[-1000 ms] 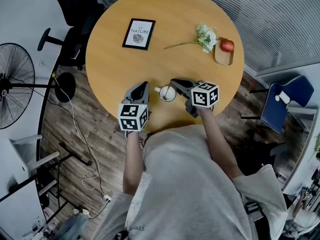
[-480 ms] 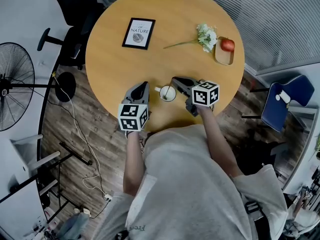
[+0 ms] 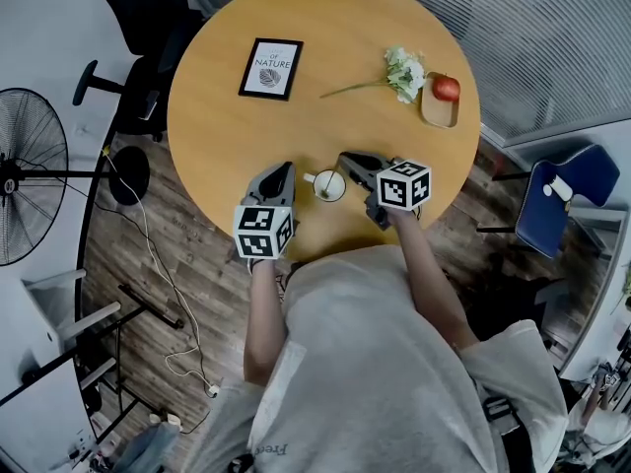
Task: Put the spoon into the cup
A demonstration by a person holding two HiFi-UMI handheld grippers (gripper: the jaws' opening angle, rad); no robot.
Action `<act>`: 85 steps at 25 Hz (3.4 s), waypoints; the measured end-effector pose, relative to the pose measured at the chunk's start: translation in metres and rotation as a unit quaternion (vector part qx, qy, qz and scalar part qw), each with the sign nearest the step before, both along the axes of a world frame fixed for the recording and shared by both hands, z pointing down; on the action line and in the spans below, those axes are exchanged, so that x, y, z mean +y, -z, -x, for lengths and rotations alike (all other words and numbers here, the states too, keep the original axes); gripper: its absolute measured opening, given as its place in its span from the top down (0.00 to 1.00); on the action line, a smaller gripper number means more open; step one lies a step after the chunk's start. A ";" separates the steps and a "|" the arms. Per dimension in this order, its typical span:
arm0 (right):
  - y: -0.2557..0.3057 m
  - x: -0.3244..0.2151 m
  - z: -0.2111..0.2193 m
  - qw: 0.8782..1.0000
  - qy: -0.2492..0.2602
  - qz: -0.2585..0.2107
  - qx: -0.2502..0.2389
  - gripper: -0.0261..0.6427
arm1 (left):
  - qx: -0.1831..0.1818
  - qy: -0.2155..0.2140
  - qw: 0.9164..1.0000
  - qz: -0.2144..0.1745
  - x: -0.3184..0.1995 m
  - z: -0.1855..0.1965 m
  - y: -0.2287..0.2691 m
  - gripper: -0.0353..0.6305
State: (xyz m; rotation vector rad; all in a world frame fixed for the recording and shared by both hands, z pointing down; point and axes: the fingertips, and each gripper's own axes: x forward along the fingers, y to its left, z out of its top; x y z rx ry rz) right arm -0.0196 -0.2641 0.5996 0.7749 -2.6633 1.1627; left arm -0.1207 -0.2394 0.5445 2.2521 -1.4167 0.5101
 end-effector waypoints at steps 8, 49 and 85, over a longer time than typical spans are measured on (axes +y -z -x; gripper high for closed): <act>-0.005 -0.004 -0.005 1.000 -0.018 0.004 0.007 0.96 | 0.000 0.003 1.000 0.000 0.001 0.004 -0.001 0.93; 0.001 0.016 -0.046 0.994 -0.104 -0.007 0.021 0.87 | 0.003 -0.006 1.000 -0.002 0.036 -0.009 0.005 0.93; 0.015 0.176 -0.055 0.974 -0.069 -0.108 0.185 0.87 | 0.029 -0.018 0.999 0.022 0.167 -0.028 0.009 0.93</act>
